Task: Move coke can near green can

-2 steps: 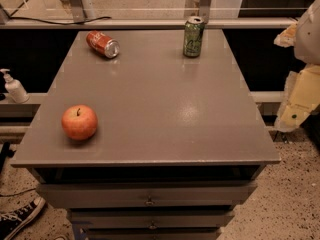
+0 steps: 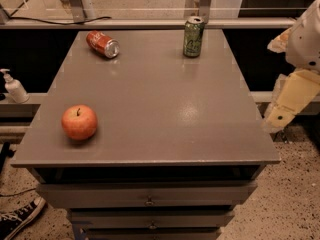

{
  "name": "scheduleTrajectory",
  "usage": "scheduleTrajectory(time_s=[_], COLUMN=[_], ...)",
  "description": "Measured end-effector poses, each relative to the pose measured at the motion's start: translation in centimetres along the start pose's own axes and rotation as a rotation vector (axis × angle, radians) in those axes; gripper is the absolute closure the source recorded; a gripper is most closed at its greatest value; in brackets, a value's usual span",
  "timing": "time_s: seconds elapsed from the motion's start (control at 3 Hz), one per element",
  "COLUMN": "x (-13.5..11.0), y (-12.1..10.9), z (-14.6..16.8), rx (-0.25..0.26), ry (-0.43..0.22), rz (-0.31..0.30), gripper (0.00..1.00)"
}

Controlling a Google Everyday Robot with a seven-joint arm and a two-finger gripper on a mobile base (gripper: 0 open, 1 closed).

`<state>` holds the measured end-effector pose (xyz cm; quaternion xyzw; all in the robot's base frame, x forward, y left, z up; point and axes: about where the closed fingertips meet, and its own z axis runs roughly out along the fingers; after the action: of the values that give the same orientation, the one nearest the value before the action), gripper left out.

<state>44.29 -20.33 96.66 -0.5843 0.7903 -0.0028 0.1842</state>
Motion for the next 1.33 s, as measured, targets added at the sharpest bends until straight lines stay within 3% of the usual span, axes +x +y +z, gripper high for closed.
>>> scheduleTrajectory(time_s=[0.33,1.0,1.33], x=[-4.2,-14.9,-15.5], y=[0.8,-0.3,-1.1], z=[3.3,8.0,7.6], rx=[-0.039,-0.079,-0.048], ry=[-0.150,-0.448,-0.473], rz=[0.076,0.210,0.218], gripper=[0.00,0.00,0.00])
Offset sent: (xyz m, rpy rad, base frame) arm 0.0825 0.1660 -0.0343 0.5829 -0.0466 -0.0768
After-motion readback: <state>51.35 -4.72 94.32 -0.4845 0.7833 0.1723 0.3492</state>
